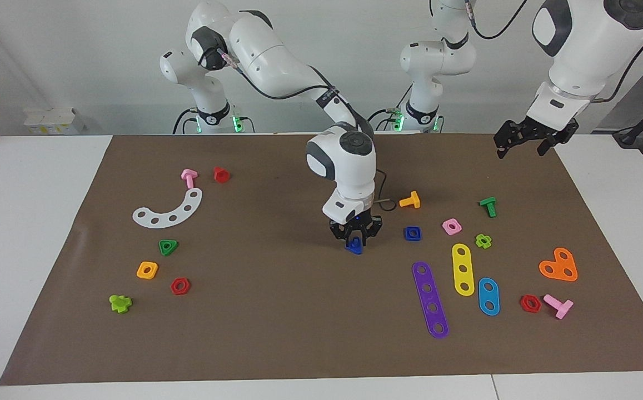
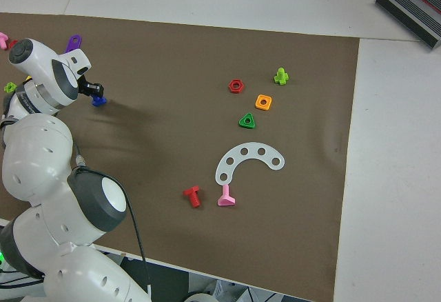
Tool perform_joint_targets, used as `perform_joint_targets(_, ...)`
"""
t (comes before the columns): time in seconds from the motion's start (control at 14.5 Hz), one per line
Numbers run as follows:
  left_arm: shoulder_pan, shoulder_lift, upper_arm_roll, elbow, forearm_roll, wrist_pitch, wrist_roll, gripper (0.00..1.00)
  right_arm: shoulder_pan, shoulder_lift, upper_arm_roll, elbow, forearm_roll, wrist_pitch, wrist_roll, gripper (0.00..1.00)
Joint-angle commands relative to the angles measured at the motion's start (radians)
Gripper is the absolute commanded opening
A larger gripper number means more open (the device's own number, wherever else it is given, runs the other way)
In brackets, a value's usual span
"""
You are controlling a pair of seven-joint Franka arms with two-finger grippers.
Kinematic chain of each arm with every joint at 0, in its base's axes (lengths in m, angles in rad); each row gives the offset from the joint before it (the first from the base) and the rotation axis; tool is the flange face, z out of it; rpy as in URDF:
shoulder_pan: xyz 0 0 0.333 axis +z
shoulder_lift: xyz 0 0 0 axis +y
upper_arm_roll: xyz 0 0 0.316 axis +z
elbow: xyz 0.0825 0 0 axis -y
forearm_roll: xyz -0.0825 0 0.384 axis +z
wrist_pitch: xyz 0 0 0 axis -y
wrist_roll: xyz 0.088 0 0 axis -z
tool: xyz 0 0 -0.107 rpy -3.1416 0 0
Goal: Unscrew and place screws in storage area
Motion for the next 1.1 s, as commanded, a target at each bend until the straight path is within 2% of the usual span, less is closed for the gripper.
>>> perform_joint_targets(0.0,-0.014,-0.004,0.005,-0.006,-0.005,0.025,-0.006,1.0,-0.004,-0.022,0.005,-0.027,-0.014,0.013,-0.017,0.0)
perform_joint_targets(0.28,-0.005,0.015,-0.008,0.031,-0.019,0.016,-0.009,1.0,-0.039,-0.023,0.005,0.009,-0.003,-0.006,-0.065,0.0)
perform_joint_targets(0.34,0.011,0.019,-0.033,0.052,-0.019,0.011,-0.011,1.0,-0.052,-0.037,0.005,0.011,-0.002,-0.001,-0.069,0.0)
perform_joint_targets(0.48,0.056,0.045,-0.086,0.083,-0.021,-0.004,-0.011,1.0,-0.12,-0.116,0.005,-0.015,0.002,-0.012,-0.109,0.0)
perform_joint_targets(0.62,0.123,0.045,-0.149,0.1,-0.022,-0.007,-0.011,1.0,-0.223,-0.218,0.005,-0.088,0.005,-0.047,-0.24,0.0)
perform_joint_targets(0.76,0.134,0.038,-0.16,0.104,-0.021,-0.004,-0.011,1.0,-0.339,-0.304,0.005,-0.192,0.015,-0.047,-0.391,0.0)
perform_joint_targets(1.03,0.122,0.021,-0.16,0.092,-0.018,-0.007,-0.011,1.0,-0.541,-0.387,0.005,-0.39,0.142,-0.008,-0.715,0.0)
